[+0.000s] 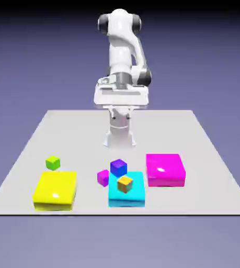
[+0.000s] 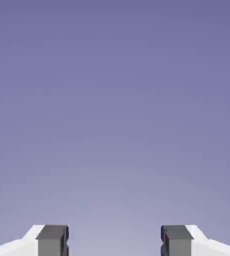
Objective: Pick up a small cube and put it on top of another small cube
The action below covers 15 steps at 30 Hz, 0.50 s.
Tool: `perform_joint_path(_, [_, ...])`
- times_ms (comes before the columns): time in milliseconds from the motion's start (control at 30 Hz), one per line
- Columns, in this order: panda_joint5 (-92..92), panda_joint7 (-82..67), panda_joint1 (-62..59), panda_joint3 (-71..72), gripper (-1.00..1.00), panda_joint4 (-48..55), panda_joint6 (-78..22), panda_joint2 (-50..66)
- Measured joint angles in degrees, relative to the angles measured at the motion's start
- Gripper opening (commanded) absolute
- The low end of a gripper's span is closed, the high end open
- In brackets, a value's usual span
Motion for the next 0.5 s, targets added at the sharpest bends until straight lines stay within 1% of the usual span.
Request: perform_joint_path(500, [20.08,37.38,-28.77,26.02,0.0,-2.02,-2.5,12.83])
